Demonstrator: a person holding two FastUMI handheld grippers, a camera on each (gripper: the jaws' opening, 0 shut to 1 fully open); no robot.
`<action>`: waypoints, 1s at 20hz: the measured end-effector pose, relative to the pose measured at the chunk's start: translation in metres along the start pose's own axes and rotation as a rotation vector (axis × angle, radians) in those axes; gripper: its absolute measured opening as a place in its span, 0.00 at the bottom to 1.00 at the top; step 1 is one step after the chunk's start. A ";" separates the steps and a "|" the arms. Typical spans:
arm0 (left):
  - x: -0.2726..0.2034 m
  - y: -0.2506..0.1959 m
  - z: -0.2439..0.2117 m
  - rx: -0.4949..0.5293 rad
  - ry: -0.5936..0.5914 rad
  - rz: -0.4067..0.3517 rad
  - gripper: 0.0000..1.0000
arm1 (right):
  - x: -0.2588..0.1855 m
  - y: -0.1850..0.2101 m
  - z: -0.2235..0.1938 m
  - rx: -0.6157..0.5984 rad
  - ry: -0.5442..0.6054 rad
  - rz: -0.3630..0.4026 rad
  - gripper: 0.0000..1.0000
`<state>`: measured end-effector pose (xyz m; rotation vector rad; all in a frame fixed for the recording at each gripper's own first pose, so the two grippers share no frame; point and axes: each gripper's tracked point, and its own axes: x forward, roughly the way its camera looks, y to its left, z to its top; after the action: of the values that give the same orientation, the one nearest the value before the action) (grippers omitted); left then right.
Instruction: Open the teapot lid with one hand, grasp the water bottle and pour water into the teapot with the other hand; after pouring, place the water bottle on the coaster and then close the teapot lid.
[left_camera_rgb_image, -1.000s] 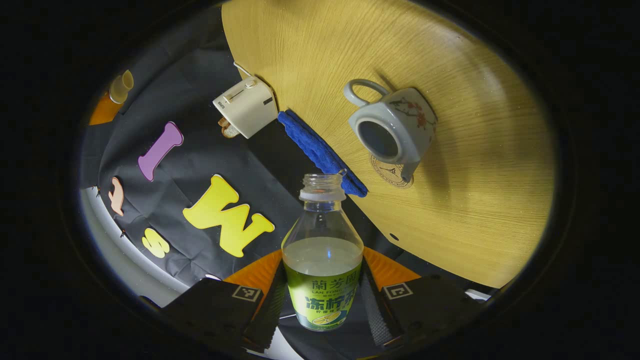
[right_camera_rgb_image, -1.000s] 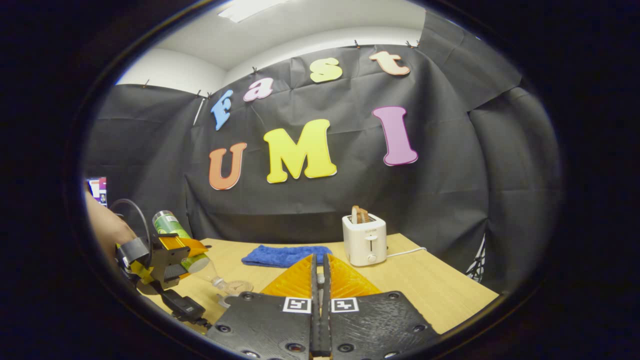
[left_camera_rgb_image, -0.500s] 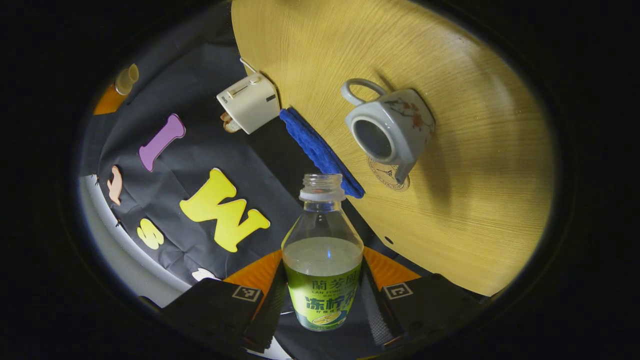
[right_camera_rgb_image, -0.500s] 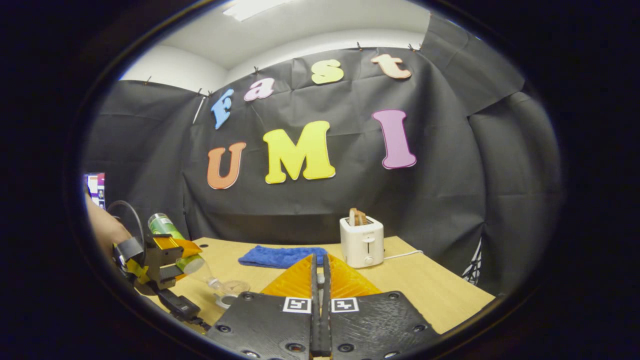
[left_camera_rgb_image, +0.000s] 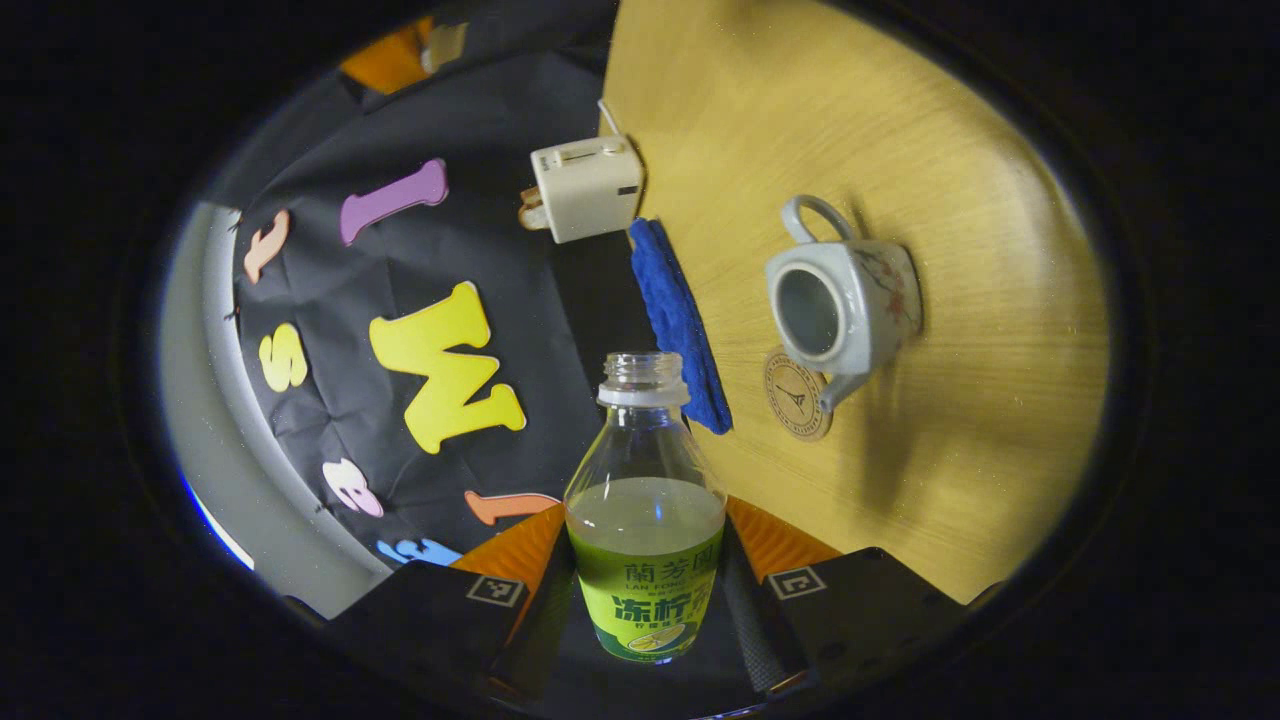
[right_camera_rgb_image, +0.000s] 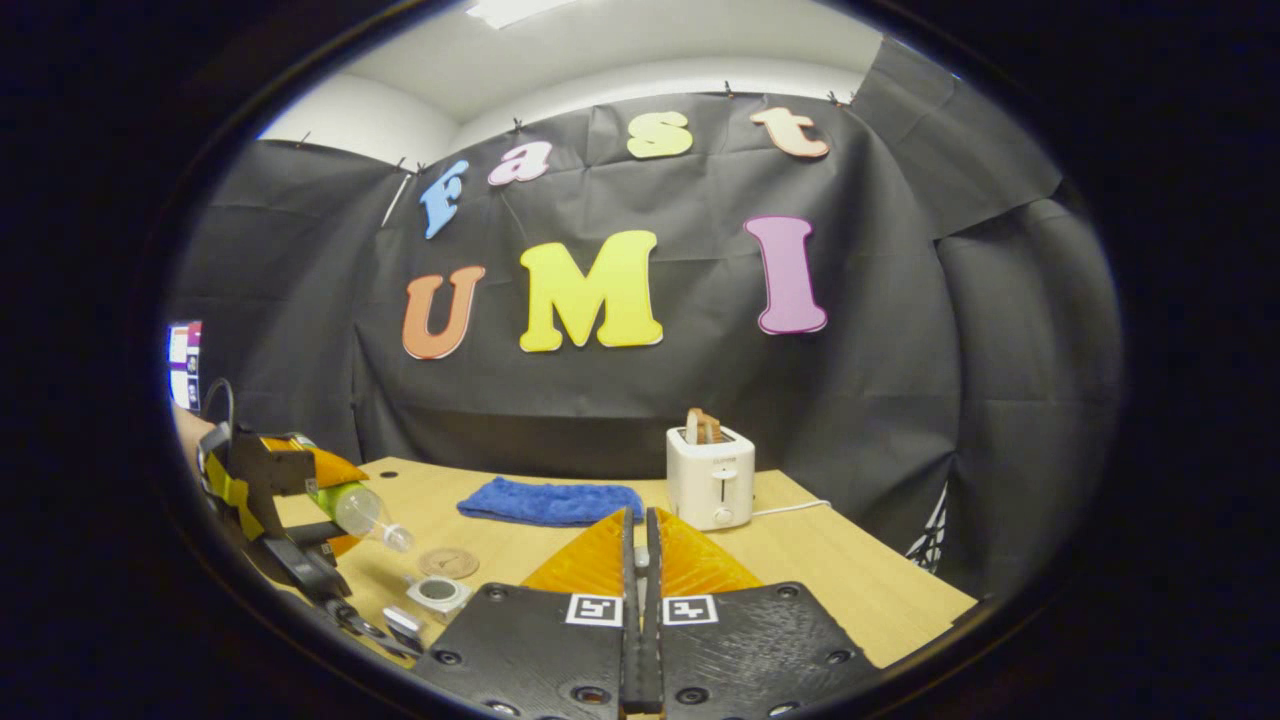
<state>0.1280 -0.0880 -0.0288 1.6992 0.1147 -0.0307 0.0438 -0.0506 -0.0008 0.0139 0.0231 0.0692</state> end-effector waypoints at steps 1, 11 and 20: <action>0.003 0.004 -0.003 -0.089 -0.005 0.008 0.73 | 0.000 0.000 0.001 -0.006 -0.001 -0.005 0.00; -0.006 0.050 -0.002 -1.003 -0.078 0.071 0.73 | -0.010 0.024 0.007 -0.014 -0.012 0.046 0.00; 0.044 0.075 0.014 -1.604 -0.274 0.095 0.75 | -0.010 0.024 0.007 0.019 -0.004 0.052 0.00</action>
<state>0.1790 -0.1088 0.0400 0.0874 -0.1367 -0.0739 0.0321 -0.0279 0.0065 0.0334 0.0195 0.1206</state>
